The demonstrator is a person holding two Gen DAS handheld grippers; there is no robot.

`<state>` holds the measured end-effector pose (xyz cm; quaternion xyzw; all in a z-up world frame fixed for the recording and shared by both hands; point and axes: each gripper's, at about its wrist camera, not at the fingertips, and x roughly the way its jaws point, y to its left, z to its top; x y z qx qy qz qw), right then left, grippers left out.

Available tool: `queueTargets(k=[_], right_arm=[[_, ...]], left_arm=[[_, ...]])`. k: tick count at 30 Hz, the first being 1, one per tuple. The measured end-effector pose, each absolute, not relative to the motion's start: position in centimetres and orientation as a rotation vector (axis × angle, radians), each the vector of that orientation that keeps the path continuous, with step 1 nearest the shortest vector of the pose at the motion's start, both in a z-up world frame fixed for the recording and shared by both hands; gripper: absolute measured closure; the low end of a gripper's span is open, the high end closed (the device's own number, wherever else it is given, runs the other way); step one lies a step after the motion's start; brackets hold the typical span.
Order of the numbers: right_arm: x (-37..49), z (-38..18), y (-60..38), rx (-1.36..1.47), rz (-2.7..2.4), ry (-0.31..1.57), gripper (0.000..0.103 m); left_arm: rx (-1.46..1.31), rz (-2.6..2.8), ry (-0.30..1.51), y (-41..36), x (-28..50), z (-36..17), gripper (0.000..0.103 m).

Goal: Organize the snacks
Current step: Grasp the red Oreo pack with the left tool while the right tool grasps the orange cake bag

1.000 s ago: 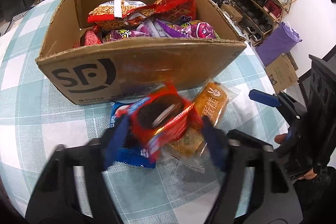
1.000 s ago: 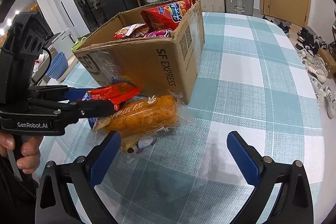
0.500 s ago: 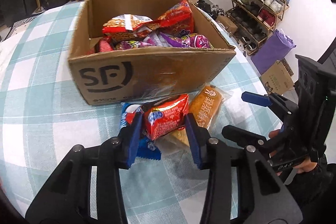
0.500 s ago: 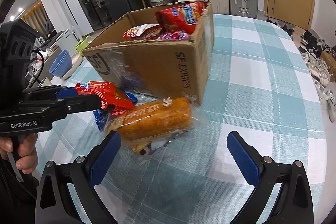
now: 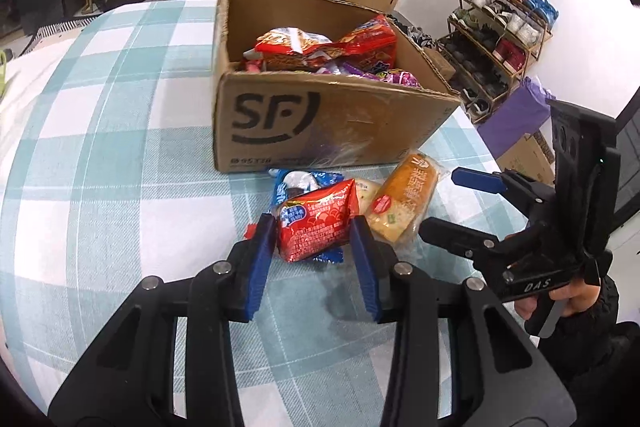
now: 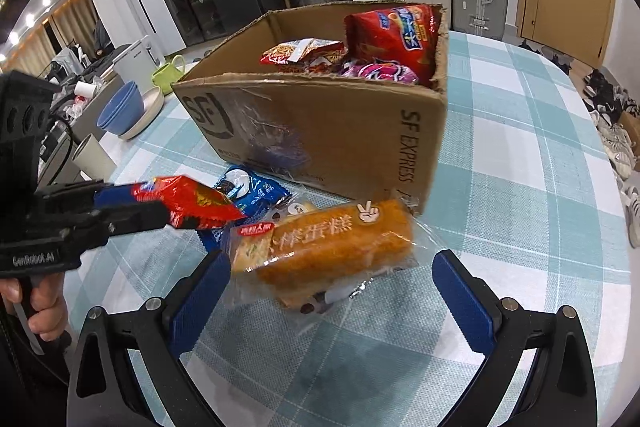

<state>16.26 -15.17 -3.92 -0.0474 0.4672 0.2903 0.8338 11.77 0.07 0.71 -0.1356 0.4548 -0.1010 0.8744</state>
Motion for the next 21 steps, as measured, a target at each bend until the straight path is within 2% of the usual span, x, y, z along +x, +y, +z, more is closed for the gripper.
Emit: queueTargets(k=[21], right_arm=[[17.2, -5.7, -14.9, -0.065, 0.513, 1.067, 0.001]], left_arm=[[-0.271, -0.238, 1.049, -0.7, 10.1, -2.7, 0.066]])
